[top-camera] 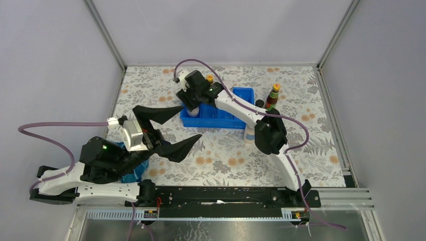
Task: Organize the condiment bottles
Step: Place the bottle in the storage box.
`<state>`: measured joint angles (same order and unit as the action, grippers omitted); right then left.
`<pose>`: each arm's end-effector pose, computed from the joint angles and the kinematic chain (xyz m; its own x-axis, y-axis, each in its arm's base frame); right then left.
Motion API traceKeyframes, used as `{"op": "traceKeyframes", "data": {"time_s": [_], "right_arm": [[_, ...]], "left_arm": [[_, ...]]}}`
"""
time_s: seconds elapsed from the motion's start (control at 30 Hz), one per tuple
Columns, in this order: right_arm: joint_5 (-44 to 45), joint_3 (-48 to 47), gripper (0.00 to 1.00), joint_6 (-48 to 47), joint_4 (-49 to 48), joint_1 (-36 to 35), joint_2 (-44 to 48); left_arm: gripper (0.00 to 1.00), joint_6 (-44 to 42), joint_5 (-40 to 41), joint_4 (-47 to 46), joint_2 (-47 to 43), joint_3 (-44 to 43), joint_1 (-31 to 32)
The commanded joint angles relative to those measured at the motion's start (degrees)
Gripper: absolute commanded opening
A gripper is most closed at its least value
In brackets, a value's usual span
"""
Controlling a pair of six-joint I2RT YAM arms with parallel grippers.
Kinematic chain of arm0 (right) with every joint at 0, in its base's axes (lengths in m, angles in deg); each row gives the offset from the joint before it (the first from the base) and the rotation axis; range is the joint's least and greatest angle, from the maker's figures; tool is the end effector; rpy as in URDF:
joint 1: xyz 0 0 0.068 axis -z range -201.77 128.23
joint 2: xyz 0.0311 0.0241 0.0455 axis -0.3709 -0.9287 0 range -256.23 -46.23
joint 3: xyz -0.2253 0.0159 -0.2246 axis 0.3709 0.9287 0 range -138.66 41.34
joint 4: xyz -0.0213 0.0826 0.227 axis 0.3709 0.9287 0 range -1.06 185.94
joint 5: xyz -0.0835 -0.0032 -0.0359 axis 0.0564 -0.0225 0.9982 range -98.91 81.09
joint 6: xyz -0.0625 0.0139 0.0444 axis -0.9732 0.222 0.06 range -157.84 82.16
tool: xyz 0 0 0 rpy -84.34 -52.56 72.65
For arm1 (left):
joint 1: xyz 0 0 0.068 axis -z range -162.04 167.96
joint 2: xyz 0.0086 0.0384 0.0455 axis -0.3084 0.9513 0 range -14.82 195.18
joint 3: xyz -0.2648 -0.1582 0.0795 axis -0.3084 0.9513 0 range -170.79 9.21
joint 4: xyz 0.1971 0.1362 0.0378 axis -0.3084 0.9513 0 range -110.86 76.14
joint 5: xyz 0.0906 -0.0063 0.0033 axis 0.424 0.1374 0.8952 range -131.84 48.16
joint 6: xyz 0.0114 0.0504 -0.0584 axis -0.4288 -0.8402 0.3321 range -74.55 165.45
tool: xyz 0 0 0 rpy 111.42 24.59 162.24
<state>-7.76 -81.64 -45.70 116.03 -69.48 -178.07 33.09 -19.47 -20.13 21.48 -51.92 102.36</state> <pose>0.3862 0.4226 0.2874 -0.2916 -0.5237 -0.8004 -0.7759 0.6189 -0.1222 0.0321 -0.0690 0.5018 0.2286 -0.3036 -0.9250 0.8574 0.5129 0.0436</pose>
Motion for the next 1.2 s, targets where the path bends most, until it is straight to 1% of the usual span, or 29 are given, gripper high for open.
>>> {"op": "traceKeyframes", "data": {"time_s": [0.0, 0.23, 0.3, 0.37, 0.4, 0.43, 0.47, 0.57, 0.7, 0.9, 1.17], "right_arm": [[-1.1, -2.3, 0.00, 0.5, -3.9, 0.3, 0.0], [-1.1, -1.6, 0.00, 0.8, -4.1, 0.5, -0.2], [-2.4, -1.6, 0.00, 0.8, -4.0, 0.6, -0.4], [-2.4, -1.9, 0.00, 0.8, -3.7, 0.7, -0.9], [-2.4, -1.9, 0.01, 0.8, -3.6, 0.7, -1.0], [-2.4, -1.8, 0.05, 0.8, -3.6, 0.8, -1.0], [-2.5, -1.6, 0.12, 0.8, -3.6, 0.8, -1.0], [-2.6, -1.3, 0.44, 0.7, -3.8, 0.9, -1.0], [-2.7, -1.1, 0.68, 0.6, -4.0, 0.9, -0.8], [-2.9, -1.2, 0.79, 0.2, -3.9, 0.9, -0.5], [-2.8, -1.7, 0.82, -0.2, -3.8, 0.9, 0.3]], "left_arm": [[0.99, -1.8, 1.1, -0.5, 0.3, 0.8, 0.2], [0.99, -1.9, 1.0, -0.6, 0.6, 0.6, 0.2], [0.99, -1.9, 1.0, -0.5, 0.7, 0.7, 0.3], [0.99, -2.0, 1.0, -1.8, 0.7, 0.8, 0.2], [0.99, -2.0, 1.0, -1.9, 0.8, 0.7, 0.2], [0.99, -2.1, 1.0, -2.0, 0.8, 0.7, 0.2], [0.99, -2.1, 1.0, -2.0, 0.9, 0.7, 0.2], [0.99, -2.3, 1.0, -2.3, 1.1, 0.8, 0.2], [0.99, -2.5, 1.2, -2.5, 1.3, 1.0, 0.2], [0.99, -2.3, 1.4, -2.5, 1.4, 1.0, 0.2], [0.99, -1.8, 1.2, -2.5, 1.5, 0.7, 0.2]]}}
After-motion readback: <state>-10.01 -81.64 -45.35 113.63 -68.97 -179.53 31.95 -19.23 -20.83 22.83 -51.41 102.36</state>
